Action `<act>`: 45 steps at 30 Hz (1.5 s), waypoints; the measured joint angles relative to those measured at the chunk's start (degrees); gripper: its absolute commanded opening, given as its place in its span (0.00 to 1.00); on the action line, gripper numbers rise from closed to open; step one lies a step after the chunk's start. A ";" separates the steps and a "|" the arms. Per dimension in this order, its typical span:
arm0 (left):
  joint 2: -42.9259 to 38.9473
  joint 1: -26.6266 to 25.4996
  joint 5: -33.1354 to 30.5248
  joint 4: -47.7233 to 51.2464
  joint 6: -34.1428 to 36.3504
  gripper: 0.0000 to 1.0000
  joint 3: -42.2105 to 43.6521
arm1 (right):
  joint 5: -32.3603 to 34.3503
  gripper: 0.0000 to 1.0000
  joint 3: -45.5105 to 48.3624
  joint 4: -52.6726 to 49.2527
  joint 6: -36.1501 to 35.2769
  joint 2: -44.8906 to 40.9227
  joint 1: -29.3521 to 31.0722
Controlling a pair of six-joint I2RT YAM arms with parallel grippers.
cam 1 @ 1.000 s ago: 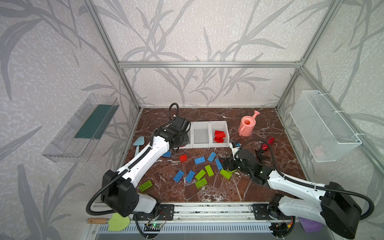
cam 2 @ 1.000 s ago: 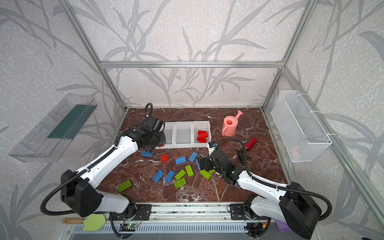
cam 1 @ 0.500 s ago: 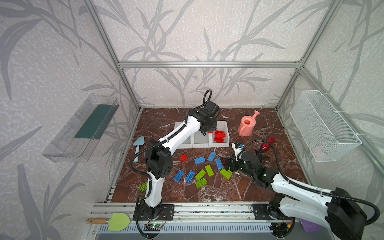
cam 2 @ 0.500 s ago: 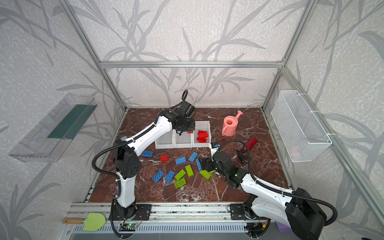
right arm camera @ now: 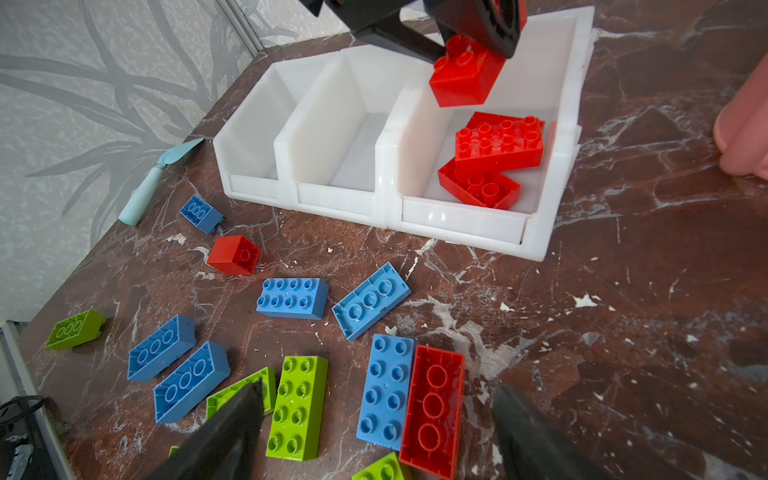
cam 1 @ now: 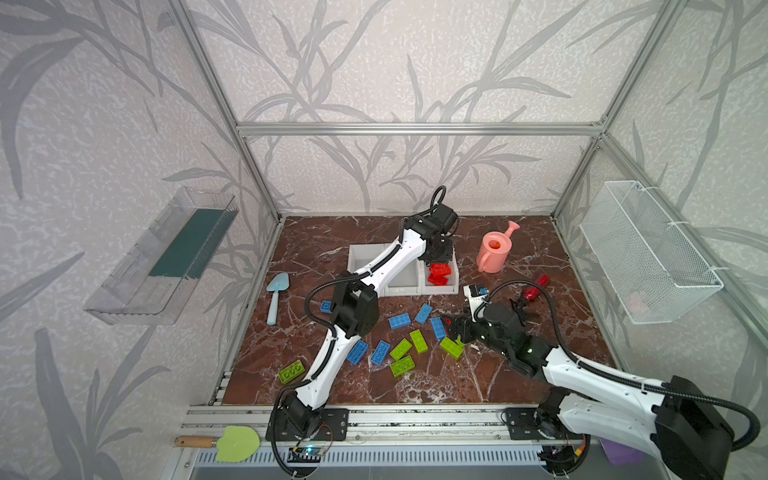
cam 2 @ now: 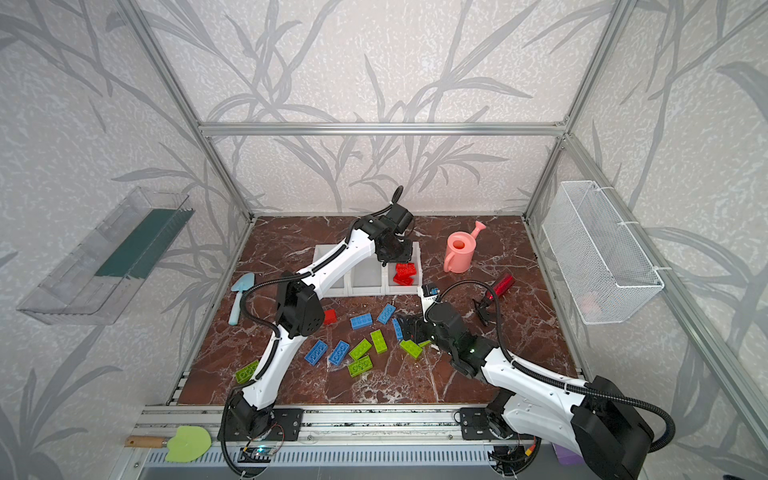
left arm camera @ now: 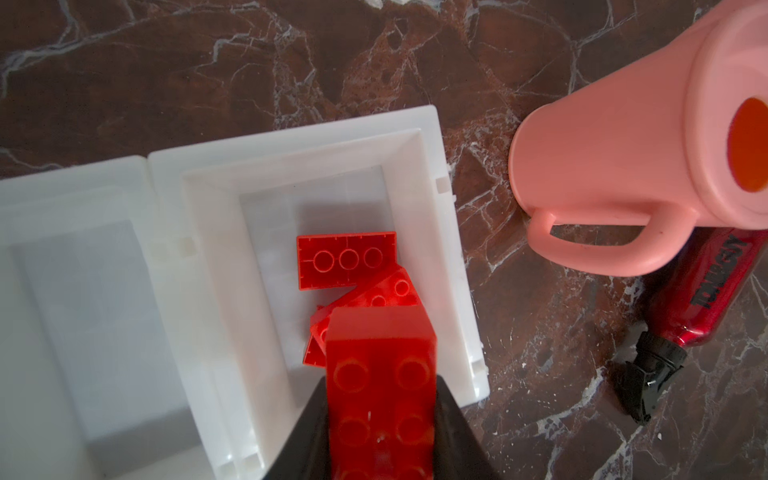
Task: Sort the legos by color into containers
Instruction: 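Carry the red brick with the left gripper and drop it into the red compartment, then withdraw the left arm while the right gripper moves over a red brick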
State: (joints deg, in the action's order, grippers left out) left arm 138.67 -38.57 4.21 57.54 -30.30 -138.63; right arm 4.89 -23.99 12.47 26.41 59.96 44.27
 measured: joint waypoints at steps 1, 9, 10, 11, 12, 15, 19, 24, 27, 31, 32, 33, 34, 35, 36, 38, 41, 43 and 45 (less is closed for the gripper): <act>0.33 0.00 0.04 0.15 0.13 0.33 -0.31 | 0.00 0.87 0.00 -0.11 0.00 -0.17 0.00; 1.09 0.52 0.09 1.33 0.87 0.65 -0.83 | 0.81 0.87 -0.26 -3.41 -0.02 -3.48 0.00; 1.09 0.55 0.09 1.40 0.79 0.70 -0.83 | 1.05 0.87 -0.26 -4.13 0.00 -4.46 0.00; 1.09 0.57 0.11 1.46 0.94 0.73 -0.83 | 1.18 0.88 -0.35 -4.81 -0.02 -5.46 0.00; 1.09 0.57 0.11 1.49 0.92 0.78 -0.83 | 1.33 0.88 -0.52 -5.68 -0.02 -6.34 0.00; 0.63 0.55 -0.07 1.38 1.09 0.83 -0.35 | 1.86 0.88 -2.27 -9.60 -0.15 -8.39 0.00; -4.07 0.46 -0.72 -0.22 1.14 0.84 5.77 | 2.23 0.87 -5.03 -15.93 -0.55 -9.44 0.00; -17.49 0.11 -2.08 -5.46 0.66 0.84 20.87 | 3.17 0.83 -8.59 -24.46 -0.85 -9.14 0.00; -27.50 -0.22 -2.91 -10.19 -0.28 0.84 30.91 | 4.07 0.80 -10.27 -28.37 -0.94 -7.82 0.00; -40.46 -0.74 -4.20 -16.44 -1.86 0.84 45.27 | 4.24 0.78 -13.66 -32.41 -1.75 -1.88 0.00; -42.80 -0.83 -4.52 -17.42 -2.23 0.84 48.41 | 4.24 0.75 -14.64 -33.03 -2.03 0.04 -0.02; -45.35 -0.92 -4.90 -18.32 -2.56 0.84 51.49 | 4.24 0.73 -15.82 -33.66 -2.45 2.49 0.00; -47.30 -1.05 -5.25 -19.15 -2.73 0.84 53.81 | 4.24 0.70 -16.98 -34.21 -2.84 4.76 0.00; -49.77 -1.11 -5.73 -19.98 -2.93 0.84 57.35 | 4.20 0.68 -18.08 -34.77 -3.23 6.88 0.00; -52.00 -1.14 -6.14 -20.26 -2.97 0.84 59.89 | 4.20 0.67 -19.04 -35.19 -3.61 8.66 0.00; -56.43 -1.14 -6.75 -21.33 -3.37 0.84 65.51 | 4.24 0.67 -21.29 -36.41 -4.00 12.87 0.00; -63.93 -1.16 -7.34 -23.19 -4.44 0.84 74.27 | 4.33 0.67 -24.44 -38.14 -4.02 18.47 -0.02; -69.05 -1.27 -7.74 -23.76 -5.33 0.84 79.43 | 4.31 0.67 -25.55 -38.49 -3.98 21.51 -0.02; -73.44 -1.38 -8.22 -23.78 -5.92 0.84 83.19 | 4.26 0.67 -25.99 -38.71 -3.96 23.82 0.00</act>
State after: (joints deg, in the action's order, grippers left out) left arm 65.23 -39.94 -4.01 33.76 -36.23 -55.44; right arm 9.15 -49.98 -26.24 22.46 83.79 44.27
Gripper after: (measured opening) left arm 0.836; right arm 0.674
